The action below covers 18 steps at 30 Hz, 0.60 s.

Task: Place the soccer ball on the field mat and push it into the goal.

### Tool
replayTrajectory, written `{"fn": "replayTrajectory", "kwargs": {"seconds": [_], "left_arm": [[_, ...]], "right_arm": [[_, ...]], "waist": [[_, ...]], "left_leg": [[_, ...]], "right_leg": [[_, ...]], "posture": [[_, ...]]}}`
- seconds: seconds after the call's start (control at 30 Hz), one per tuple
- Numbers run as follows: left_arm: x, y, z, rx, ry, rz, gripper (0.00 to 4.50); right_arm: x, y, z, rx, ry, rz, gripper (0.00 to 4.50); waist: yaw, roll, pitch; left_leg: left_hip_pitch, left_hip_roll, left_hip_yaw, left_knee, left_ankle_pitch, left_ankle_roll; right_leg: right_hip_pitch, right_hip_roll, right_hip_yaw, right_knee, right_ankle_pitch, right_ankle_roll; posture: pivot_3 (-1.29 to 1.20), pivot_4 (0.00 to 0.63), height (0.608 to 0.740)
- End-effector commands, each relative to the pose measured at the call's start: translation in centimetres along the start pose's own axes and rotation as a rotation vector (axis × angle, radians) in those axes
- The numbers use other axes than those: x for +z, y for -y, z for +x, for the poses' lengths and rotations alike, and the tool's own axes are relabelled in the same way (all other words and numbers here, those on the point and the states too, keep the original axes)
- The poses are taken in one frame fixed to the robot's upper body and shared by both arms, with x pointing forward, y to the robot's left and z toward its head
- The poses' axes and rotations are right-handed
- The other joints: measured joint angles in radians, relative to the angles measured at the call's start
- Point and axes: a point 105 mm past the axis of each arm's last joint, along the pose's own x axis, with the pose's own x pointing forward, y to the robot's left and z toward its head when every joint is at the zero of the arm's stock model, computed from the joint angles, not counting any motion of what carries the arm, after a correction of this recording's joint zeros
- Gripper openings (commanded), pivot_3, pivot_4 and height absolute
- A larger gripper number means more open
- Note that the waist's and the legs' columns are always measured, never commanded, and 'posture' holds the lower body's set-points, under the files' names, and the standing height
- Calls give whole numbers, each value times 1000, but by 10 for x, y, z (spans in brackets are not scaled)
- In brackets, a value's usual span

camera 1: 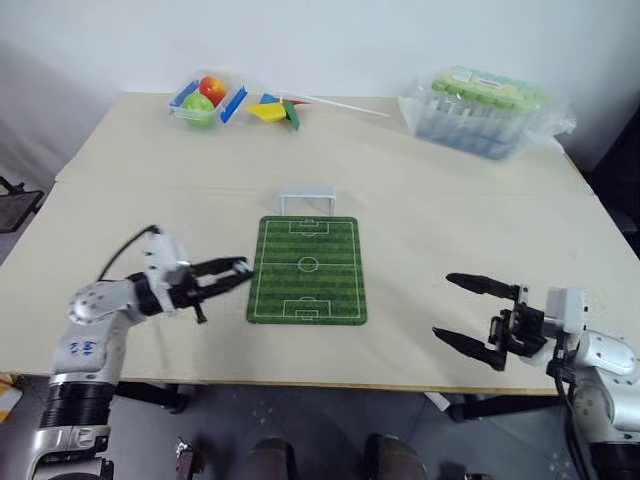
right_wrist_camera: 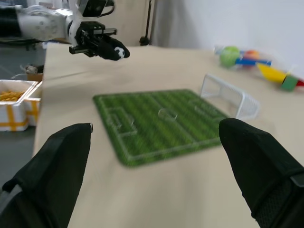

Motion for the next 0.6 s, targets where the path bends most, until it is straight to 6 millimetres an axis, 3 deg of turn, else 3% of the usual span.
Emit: {"fn": "replayTrajectory", "kwargs": {"seconds": [0.03, 0.27, 0.6], "left_arm": [[-6, 7, 31, -97, -36, 49, 854], [-16, 8, 69, -138, -29, 55, 854], [-32, 11, 72, -179, -73, 56, 854]], "right_arm": [[0, -6, -14, 39, -37, -15, 4500], [-1, -23, -12, 40, -31, 27, 4500], [2, -32, -6, 9, -42, 25, 4500]], "waist": [[0, 0, 0], [-3, 0, 0], [1, 0, 0]], "left_leg": [[0, 0, 0, 0, 0, 0], [0, 1, 1, 0, 0, 0], [0, 1, 1, 3, 0, 0]], "right_leg": [[0, 0, 0, 0, 0, 0], [0, 1, 0, 0, 0, 0], [0, 1, 0, 0, 0, 0]], "posture": [[0, 150, 740], [0, 150, 740], [0, 150, 740]]}}
